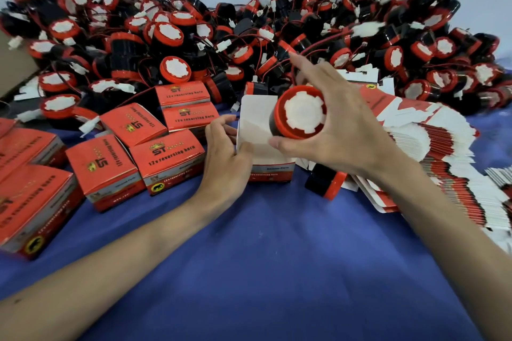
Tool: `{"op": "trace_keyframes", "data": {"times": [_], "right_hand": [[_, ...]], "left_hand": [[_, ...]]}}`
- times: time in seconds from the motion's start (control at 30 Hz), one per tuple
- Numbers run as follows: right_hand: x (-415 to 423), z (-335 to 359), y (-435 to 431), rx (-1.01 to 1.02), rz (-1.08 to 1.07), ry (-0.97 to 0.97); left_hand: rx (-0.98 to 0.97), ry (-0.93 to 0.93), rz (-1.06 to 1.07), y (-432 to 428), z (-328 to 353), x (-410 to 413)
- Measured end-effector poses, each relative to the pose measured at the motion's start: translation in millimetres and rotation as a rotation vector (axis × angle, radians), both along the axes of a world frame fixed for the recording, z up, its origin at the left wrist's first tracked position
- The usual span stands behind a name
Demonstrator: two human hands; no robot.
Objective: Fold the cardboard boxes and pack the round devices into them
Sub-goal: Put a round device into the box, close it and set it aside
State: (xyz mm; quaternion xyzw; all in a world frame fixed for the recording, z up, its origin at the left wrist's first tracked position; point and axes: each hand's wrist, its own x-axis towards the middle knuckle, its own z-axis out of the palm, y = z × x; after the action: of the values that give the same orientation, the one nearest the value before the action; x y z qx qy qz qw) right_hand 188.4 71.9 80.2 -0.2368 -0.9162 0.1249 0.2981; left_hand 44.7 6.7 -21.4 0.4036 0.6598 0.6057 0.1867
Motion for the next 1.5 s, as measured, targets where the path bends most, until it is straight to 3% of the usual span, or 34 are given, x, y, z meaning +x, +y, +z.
{"op": "trace_keyframes", "data": {"times": [0.47, 0.73, 0.97, 1.1, 1.23, 1.33, 1.43, 1.5], "right_hand": [[-4, -4, -10, 0.254, 0.106, -0.126], [-6, -6, -24, 0.168, 0.208, -0.186], [-10, -22, -13, -0.046, 0.111, -0.291], [-9, -24, -5, -0.127, 0.034, -0.212], [-9, -21, -8, 0.038, -0.087, -0.227], [-8, -15, -13, 0.263, -0.236, -0.39], [-5, -9, -16, 0.312, -0.301, -0.558], [-5, -9, -15, 0.242, -0.284, -0.569]], "left_hand": [[0.0, -0.013, -0.004, 1, -1, -1], [0.022, 0.058, -0.002, -4, 2, 1], [0.029, -0.016, -0.019, -2, 3, 1], [0.004, -0.032, -0.03, -4, 6, 3], [-0.005, -0.014, -0.044, -6, 7, 4], [-0.014, -0.014, -0.043, -5, 6, 3], [0.005, -0.018, -0.018, -4, 5, 2], [0.004, -0.013, -0.012, -3, 4, 1]]}}
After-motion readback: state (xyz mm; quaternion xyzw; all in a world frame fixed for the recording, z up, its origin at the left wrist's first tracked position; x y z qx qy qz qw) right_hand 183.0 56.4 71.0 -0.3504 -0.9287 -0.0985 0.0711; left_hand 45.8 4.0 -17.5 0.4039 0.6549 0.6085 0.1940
